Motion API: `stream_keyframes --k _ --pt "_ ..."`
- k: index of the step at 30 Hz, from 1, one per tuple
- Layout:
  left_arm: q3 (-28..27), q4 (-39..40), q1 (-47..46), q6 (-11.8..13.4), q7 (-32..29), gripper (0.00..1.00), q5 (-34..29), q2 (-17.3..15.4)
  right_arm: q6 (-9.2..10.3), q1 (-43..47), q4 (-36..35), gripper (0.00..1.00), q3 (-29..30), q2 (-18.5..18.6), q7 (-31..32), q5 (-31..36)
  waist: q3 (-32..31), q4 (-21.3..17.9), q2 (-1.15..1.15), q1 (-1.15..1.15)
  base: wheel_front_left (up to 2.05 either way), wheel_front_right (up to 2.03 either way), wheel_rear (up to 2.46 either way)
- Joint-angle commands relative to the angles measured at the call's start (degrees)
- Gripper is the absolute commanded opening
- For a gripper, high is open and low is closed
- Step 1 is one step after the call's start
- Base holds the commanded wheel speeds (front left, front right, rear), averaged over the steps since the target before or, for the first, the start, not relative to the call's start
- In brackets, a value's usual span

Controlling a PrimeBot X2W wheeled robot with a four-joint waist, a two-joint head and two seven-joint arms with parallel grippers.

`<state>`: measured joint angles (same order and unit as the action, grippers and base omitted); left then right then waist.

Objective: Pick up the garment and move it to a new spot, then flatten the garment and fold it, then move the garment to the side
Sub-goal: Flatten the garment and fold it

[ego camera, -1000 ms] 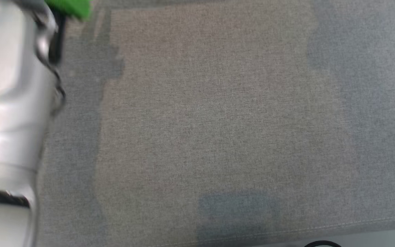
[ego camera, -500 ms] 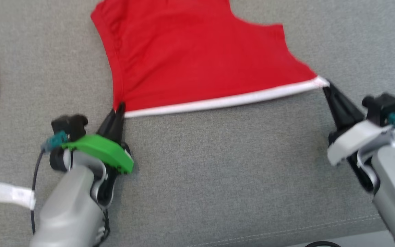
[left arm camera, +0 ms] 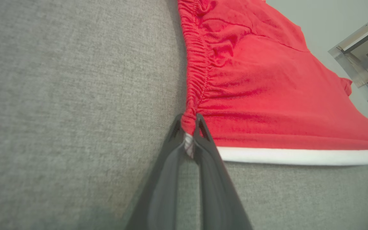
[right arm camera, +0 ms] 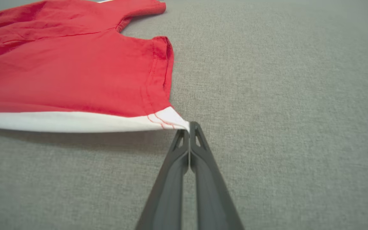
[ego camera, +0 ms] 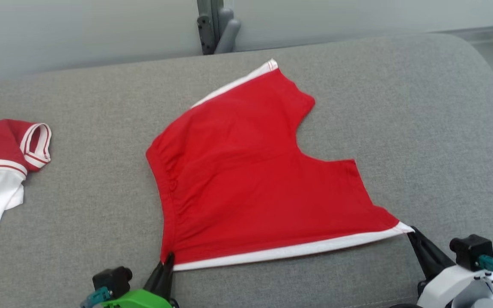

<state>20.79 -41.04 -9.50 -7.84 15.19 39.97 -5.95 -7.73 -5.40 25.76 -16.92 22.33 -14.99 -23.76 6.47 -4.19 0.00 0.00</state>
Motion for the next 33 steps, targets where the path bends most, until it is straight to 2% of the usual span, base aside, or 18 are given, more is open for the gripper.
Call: stream_keyframes --k 1,8,14,18,22,28,29,33 --pt "-1.1 -0.6 2.5 0.7 -0.1 0.00 -0.5 -1.8 0.44 1.4 0.1 0.00 1.6 1.0 -0.3 0.0 -5.6 1.7 0.00 0.00 0.00 0.00 0.00" --pt "-2.2 1.8 9.1 0.7 0.0 0.00 -2.6 -1.1 0.51 7.5 -2.2 0.00 2.3 0.6 -0.3 0.4 -6.8 2.9 0.00 0.00 0.00 0.00 0.00" --pt "-2.0 4.2 7.4 0.7 0.0 0.00 -0.1 -0.2 0.51 4.5 -4.2 0.00 4.5 0.1 -0.3 0.3 -5.7 5.5 0.00 0.00 0.00 0.00 0.00" --pt "-2.5 6.2 2.4 0.6 0.0 0.00 3.3 1.1 0.50 -2.4 -3.2 0.00 4.5 0.9 -0.3 -0.3 -2.3 8.4 0.00 0.00 0.00 0.00 0.00" --pt "-0.5 7.5 -4.1 0.6 0.0 0.00 5.5 1.9 0.39 -12.2 0.4 0.00 3.8 2.0 -0.3 0.1 2.9 11.5 0.00 0.00 0.00 0.00 0.00" --pt "1.9 7.3 -12.6 0.5 0.0 0.00 7.6 2.7 0.34 -28.4 7.1 0.00 -0.5 3.1 1.3 1.0 10.8 14.8 0.00 0.00 0.00 0.00 0.00" --pt "1.9 7.3 -12.6 0.5 0.0 0.00 7.6 2.7 0.34 -28.4 7.1 0.00 -0.5 3.1 1.3 1.0 10.8 14.8 0.00 0.00 0.00 0.00 0.00" --pt "2.3 7.3 -16.5 0.5 0.0 0.00 8.9 2.9 0.33 -37.6 11.2 0.00 -3.9 4.0 2.2 1.9 15.2 16.2 0.00 0.00 0.00 0.00 0.00"
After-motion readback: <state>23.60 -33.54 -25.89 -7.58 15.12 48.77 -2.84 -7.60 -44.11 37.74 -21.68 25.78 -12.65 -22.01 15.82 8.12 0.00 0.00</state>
